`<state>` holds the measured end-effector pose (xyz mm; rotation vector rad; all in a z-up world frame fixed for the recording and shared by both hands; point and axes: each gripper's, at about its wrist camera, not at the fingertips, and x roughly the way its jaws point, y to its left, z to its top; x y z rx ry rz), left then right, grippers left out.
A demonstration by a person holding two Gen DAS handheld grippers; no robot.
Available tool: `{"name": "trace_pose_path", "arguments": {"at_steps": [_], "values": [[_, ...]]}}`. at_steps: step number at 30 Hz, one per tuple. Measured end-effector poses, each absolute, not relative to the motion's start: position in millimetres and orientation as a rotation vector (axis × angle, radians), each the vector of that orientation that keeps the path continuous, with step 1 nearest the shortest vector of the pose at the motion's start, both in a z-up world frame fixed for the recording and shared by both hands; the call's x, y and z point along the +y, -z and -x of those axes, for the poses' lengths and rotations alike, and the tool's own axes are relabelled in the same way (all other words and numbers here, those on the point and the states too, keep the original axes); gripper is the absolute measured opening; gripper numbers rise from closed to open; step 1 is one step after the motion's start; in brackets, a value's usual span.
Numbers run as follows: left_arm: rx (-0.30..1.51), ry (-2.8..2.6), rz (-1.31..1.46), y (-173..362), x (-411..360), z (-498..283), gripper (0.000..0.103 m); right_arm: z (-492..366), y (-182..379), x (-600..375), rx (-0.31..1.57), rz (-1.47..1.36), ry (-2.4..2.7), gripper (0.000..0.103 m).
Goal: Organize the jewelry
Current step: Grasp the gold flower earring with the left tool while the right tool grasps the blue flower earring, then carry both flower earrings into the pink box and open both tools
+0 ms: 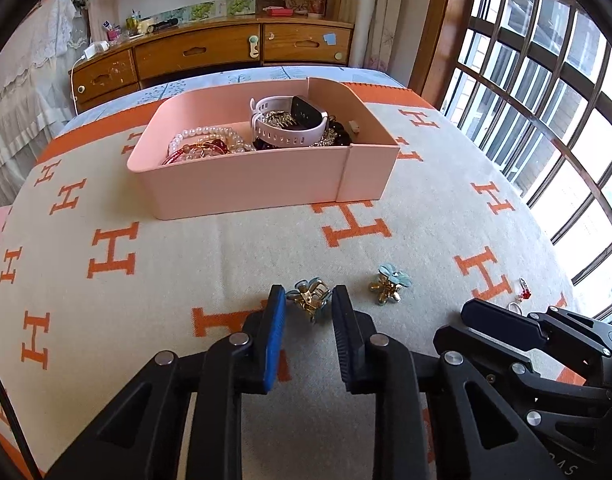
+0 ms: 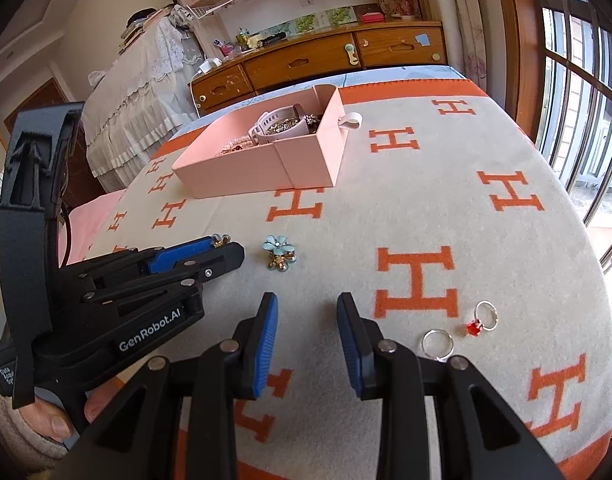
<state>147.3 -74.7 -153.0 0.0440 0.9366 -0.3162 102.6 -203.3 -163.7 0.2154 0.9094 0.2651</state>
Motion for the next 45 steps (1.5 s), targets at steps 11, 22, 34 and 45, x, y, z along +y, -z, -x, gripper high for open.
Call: {"name": "trace_pose_path", "arguments": {"at_steps": [11, 22, 34, 45], "values": [[0.936, 0.341, 0.022, 147.6, -53.6, -140.7, 0.022, -123.7, 163.0, -181.8, 0.941, -0.172, -0.288, 0.031], [0.943, 0.347, 0.086, 148.4, -31.6, -141.4, 0.022, -144.7, 162.1, -158.9, 0.974, -0.074, -0.242, 0.031], [0.930, 0.335, 0.097, 140.8, -21.9, -140.1, 0.022, -139.1, 159.5, -159.2, 1.014, -0.067, -0.245, 0.018], [0.982, 0.329, 0.078, 82.3, 10.3, -168.6, 0.022, -131.3, 83.2, -168.9, 0.984, -0.210, -0.435, 0.018]]}}
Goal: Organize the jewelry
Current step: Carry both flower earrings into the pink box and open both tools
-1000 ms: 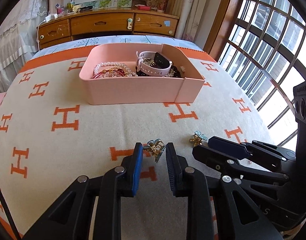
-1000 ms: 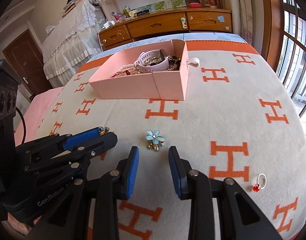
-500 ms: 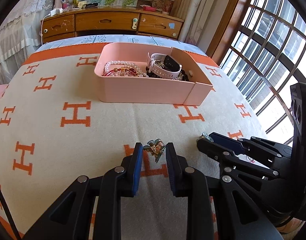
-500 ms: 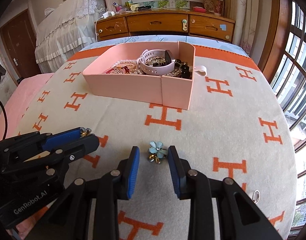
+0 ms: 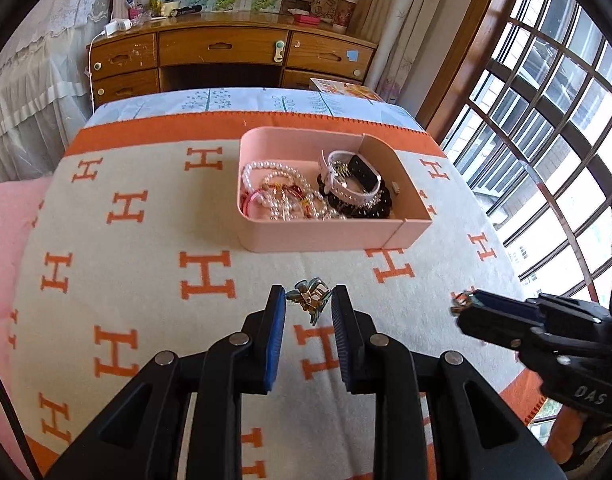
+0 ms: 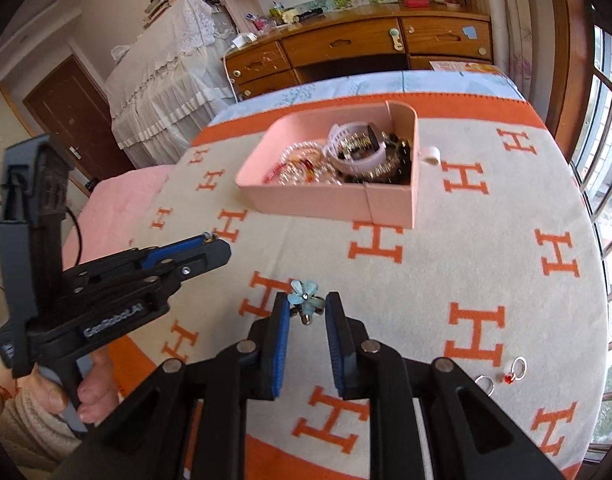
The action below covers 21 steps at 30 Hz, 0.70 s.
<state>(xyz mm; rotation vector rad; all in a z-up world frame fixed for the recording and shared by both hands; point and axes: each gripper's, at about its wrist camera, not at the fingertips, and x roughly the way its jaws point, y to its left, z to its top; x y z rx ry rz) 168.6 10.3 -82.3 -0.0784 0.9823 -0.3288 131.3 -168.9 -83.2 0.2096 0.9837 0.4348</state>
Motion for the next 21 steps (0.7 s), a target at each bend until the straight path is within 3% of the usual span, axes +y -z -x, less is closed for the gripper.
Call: {"name": "trace_pose_path", "arguments": {"at_steps": [5, 10, 21], "values": [[0.984, 0.324, 0.079, 34.4, 22.4, -205.7, 0.022, -152.1, 17.6, -168.6, 0.873, -0.222, -0.475, 0.018], [0.968, 0.317, 0.075, 6.6, 19.3, -244.6, 0.022, -200.6, -7.1, -161.4, 0.856, -0.225, -0.453, 0.018], [1.103, 0.320, 0.090, 70.6, -3.4, -323.1, 0.022, -321.3, 75.9, -157.6, 1.096, -0.363, -0.336, 0.018]]}}
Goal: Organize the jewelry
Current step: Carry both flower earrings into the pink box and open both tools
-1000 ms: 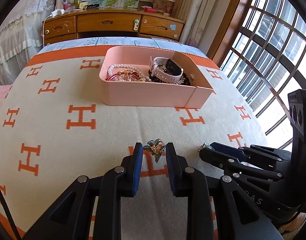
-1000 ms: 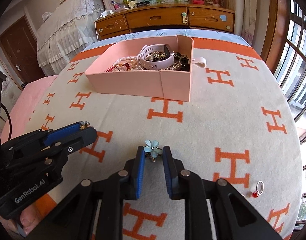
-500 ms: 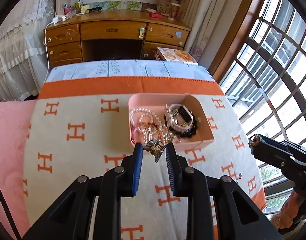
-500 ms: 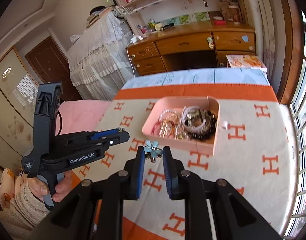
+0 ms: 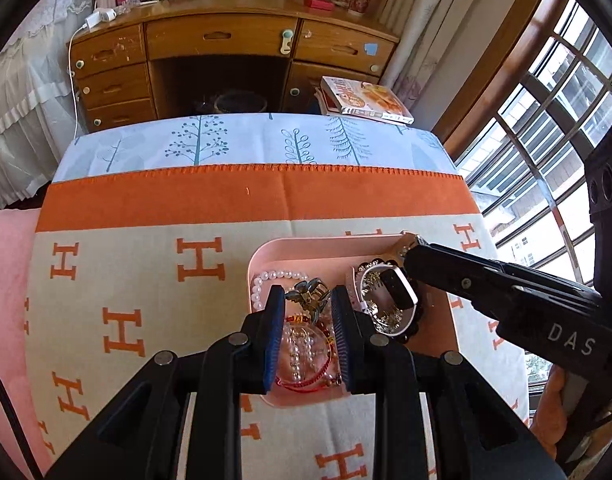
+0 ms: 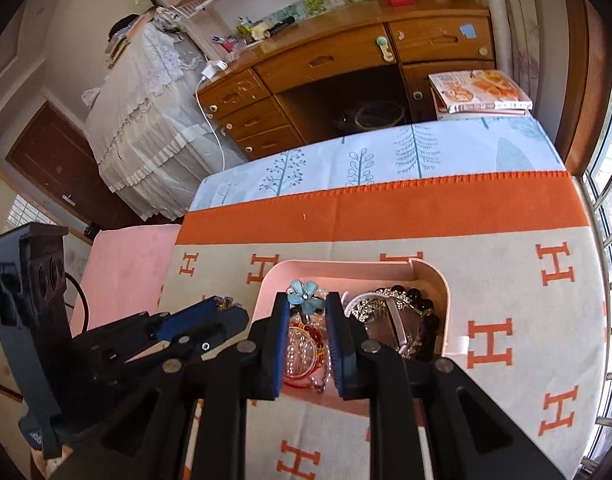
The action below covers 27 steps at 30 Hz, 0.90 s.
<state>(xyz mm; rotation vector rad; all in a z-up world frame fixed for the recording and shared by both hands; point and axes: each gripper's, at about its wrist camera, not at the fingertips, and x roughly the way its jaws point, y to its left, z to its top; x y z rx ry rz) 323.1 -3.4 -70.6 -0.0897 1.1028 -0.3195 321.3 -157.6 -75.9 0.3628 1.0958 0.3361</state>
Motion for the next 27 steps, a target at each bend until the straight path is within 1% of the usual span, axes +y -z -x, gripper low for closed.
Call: {"name": "trace_pose_path", "arguments": {"at_steps": [5, 9, 12, 13, 15, 16, 17, 21, 25, 27], "values": [[1.148, 0.311, 0.084, 100.2, -10.9, -340.5, 0.022, -341.9, 108.9, -152.0, 1.151, -0.386, -0.316, 0.018], [1.165, 0.308, 0.073, 113.4, -13.2, -345.8, 0.022, -348.4, 121.9, -143.6, 1.183, -0.357, -0.299, 0.019], [1.152, 0.315, 0.069, 113.5, -13.4, -344.8, 0.026, -350.1, 126.7, -142.8, 1.193, -0.351, -0.293, 0.019], [1.145, 0.317, 0.070, 112.8, -13.3, -344.5, 0.028, -349.5, 127.2, -143.7, 1.190, -0.358, -0.295, 0.019], [1.137, 0.317, 0.076, 111.0, -11.8, -344.1, 0.036, -348.8, 126.7, -145.5, 1.182, -0.365, -0.295, 0.019], [1.132, 0.315, 0.081, 109.6, -10.9, -343.5, 0.044, -348.1, 125.6, -147.2, 1.175, -0.370, -0.291, 0.019], [1.125, 0.311, 0.085, 108.4, -9.5, -342.5, 0.047, -347.7, 124.5, -148.7, 1.169, -0.378, -0.288, 0.019], [1.117, 0.308, 0.094, 103.3, -6.2, -336.9, 0.047, -344.3, 118.3, -151.6, 1.151, -0.398, -0.300, 0.019], [1.102, 0.304, 0.097, 97.4, -3.2, -329.5, 0.048, -339.4, 109.8, -150.4, 1.113, -0.390, -0.295, 0.027], [1.097, 0.301, 0.096, 94.9, -1.7, -326.1, 0.048, -336.6, 107.0, -150.8, 1.098, -0.409, -0.302, 0.027]]}}
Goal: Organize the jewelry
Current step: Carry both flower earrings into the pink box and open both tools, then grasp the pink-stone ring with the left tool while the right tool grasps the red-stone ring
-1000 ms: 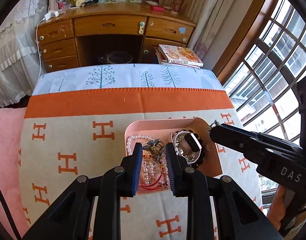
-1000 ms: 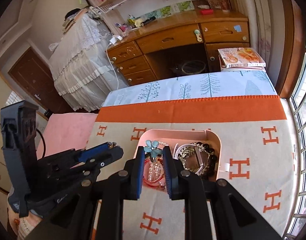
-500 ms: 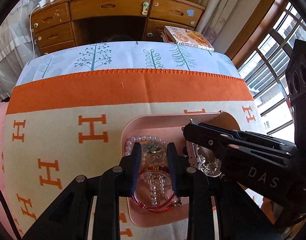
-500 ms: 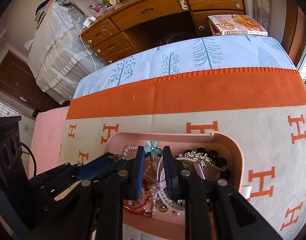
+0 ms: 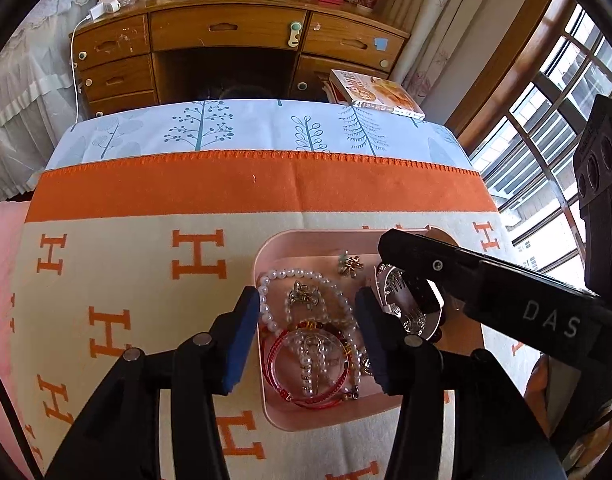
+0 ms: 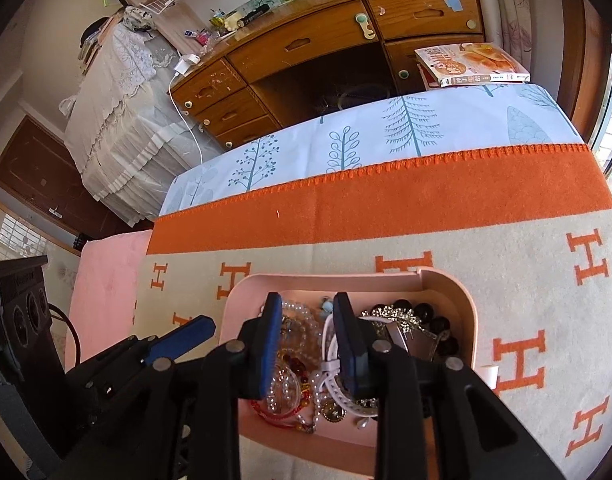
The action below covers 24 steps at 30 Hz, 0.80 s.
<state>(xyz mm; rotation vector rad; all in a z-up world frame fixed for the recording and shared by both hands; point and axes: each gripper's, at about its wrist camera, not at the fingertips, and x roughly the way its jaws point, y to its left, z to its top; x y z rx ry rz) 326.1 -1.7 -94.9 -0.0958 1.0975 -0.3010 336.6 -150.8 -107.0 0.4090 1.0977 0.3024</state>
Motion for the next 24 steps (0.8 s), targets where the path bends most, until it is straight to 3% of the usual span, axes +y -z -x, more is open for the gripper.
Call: {"name": "trace_pose_path", "arguments": {"at_steps": [9, 12, 16, 24], "values": [[1.057, 0.293, 0.093, 75.8, 4.5, -297.5, 0.058, -301.7, 85.6, -150.0, 1.044, -0.337, -0.316, 0.027], [1.035, 0.300, 0.085, 64.0, 5.3, -280.2, 0.060, -276.3, 71.3, -160.9, 0.997, -0.319, -0.317, 0.027], [0.972, 0.312, 0.066, 42.4, 2.8, -248.6, 0.071, -239.3, 56.9, -185.4, 0.952, -0.319, -0.310, 0.027], [0.861, 0.391, 0.010, 14.6, -27.5, -183.7, 0.077, -161.6, 32.8, -225.7, 0.883, -0.261, -0.287, 0.027]]}}
